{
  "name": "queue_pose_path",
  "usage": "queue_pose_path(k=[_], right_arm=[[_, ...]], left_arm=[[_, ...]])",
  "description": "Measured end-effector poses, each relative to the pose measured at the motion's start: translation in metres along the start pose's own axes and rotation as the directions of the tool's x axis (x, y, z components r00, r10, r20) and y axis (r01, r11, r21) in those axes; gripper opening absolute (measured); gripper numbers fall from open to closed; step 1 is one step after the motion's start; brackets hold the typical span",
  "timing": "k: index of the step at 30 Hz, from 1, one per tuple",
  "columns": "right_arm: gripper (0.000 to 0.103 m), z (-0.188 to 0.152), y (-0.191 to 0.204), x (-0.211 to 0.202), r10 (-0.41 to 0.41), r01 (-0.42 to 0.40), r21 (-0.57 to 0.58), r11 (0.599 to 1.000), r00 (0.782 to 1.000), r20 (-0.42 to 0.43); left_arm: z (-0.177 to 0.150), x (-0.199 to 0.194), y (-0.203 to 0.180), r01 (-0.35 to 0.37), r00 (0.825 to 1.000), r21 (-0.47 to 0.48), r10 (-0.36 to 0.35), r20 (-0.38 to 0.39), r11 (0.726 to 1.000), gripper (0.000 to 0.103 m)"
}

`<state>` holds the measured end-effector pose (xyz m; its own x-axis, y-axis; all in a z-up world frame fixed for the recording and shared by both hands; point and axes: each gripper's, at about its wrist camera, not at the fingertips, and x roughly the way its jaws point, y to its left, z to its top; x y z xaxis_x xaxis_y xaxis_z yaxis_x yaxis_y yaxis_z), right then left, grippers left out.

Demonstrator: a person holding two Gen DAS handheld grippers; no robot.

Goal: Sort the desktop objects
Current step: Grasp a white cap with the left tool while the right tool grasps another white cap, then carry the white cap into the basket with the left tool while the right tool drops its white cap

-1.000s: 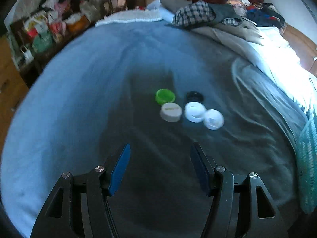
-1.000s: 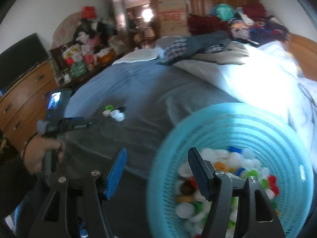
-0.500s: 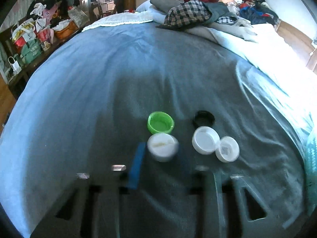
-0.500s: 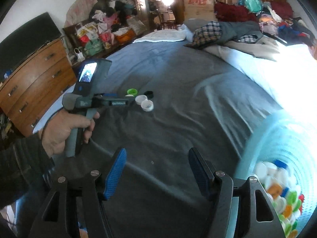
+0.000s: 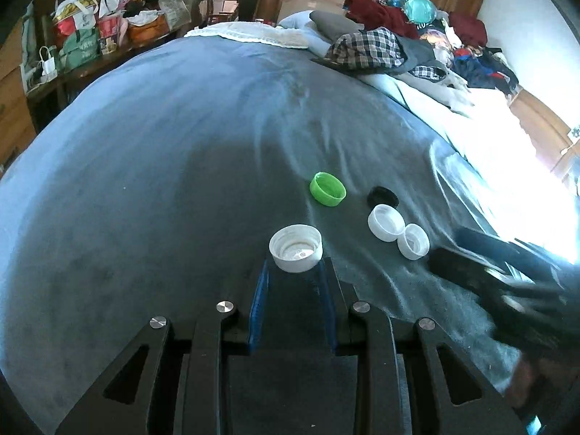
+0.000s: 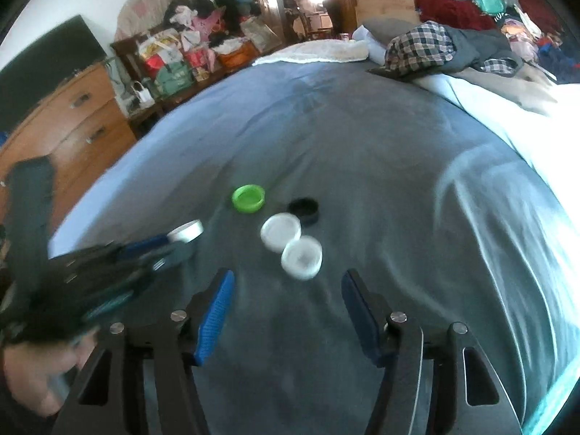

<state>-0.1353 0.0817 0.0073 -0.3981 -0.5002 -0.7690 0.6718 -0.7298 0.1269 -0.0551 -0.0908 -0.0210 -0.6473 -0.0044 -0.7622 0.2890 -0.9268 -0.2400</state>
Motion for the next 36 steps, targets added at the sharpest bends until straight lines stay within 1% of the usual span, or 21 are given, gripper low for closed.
queue_pose_path(k=[4,5,6,7,8,9,10,12,14,17,20,23,27,31,34,36], right_arm=[[0.066,0.005,0.001,0.027,-0.018,0.017,-0.044,0.999,0.999,-0.042],[0.063,0.004,0.0,0.033,-0.018,0.016,-0.045,0.999,0.999,-0.05],[0.058,0.003,-0.003,0.038,-0.02,0.017,-0.037,0.999,0.998,-0.063],[0.05,0.002,-0.005,0.038,-0.022,0.02,-0.024,1.0,0.998,-0.057],[0.032,0.001,-0.008,0.036,-0.019,0.018,-0.013,1.0,0.998,-0.052],[0.032,0.001,-0.01,0.034,-0.01,0.01,-0.002,1.0,0.999,-0.05],[0.032,0.0,-0.01,0.028,-0.005,0.005,0.007,1.0,0.999,-0.041],[0.032,-0.004,-0.007,0.013,0.004,-0.004,0.011,1.0,1.0,-0.024],[0.032,-0.012,0.0,-0.014,0.031,-0.031,0.021,0.999,1.0,0.003],[0.033,-0.026,0.014,-0.056,0.061,-0.061,0.004,0.998,0.997,0.04],[0.033,-0.044,0.024,-0.094,0.081,-0.081,-0.009,0.997,0.995,0.063],[0.033,-0.058,0.023,-0.128,0.079,-0.078,-0.019,0.997,0.993,0.086],[0.033,-0.067,0.008,-0.174,0.032,-0.031,-0.012,0.999,0.989,0.146],[0.033,-0.073,-0.017,-0.218,-0.046,0.042,0.024,0.999,0.977,0.207],[0.033,-0.08,-0.041,-0.244,-0.103,0.089,0.073,0.993,0.967,0.234],[0.033,-0.088,-0.055,-0.258,-0.133,0.108,0.111,0.988,0.961,0.242]], left_arm=[[-0.002,0.0,-0.002,0.001,1.0,0.009,-0.001,0.002,1.0,0.023],[-0.001,0.001,-0.002,0.004,1.0,0.006,-0.004,0.002,1.0,0.023],[-0.001,0.0,-0.001,0.006,1.0,0.005,-0.006,0.003,1.0,0.023],[-0.001,0.0,0.0,0.006,1.0,0.006,-0.006,0.004,1.0,0.023],[0.0,-0.001,-0.001,0.003,1.0,0.009,-0.003,0.007,1.0,0.023],[0.0,-0.002,-0.002,0.0,1.0,0.012,0.0,0.011,1.0,0.022],[-0.001,-0.004,-0.004,-0.004,1.0,0.019,0.004,0.016,1.0,0.018],[-0.001,-0.009,-0.007,-0.01,1.0,0.031,0.009,0.022,0.999,0.018],[-0.002,-0.018,-0.01,-0.005,0.999,0.033,0.004,0.034,0.999,0.018],[-0.005,-0.037,-0.021,-0.003,0.998,0.056,0.0,0.057,0.998,0.018],[-0.011,-0.06,-0.037,0.011,0.997,0.081,-0.017,0.075,0.997,0.018],[-0.015,-0.083,-0.056,0.031,0.995,0.101,-0.041,0.094,0.994,0.018],[-0.017,-0.114,-0.094,0.063,0.988,0.159,-0.084,0.133,0.985,0.018],[-0.015,-0.139,-0.146,0.098,0.977,0.252,-0.141,0.161,0.963,0.018],[-0.013,-0.148,-0.179,0.123,0.968,0.32,-0.184,0.169,0.939,0.018],[-0.009,-0.146,-0.188,0.117,0.967,0.339,-0.185,0.176,0.934,0.018]])
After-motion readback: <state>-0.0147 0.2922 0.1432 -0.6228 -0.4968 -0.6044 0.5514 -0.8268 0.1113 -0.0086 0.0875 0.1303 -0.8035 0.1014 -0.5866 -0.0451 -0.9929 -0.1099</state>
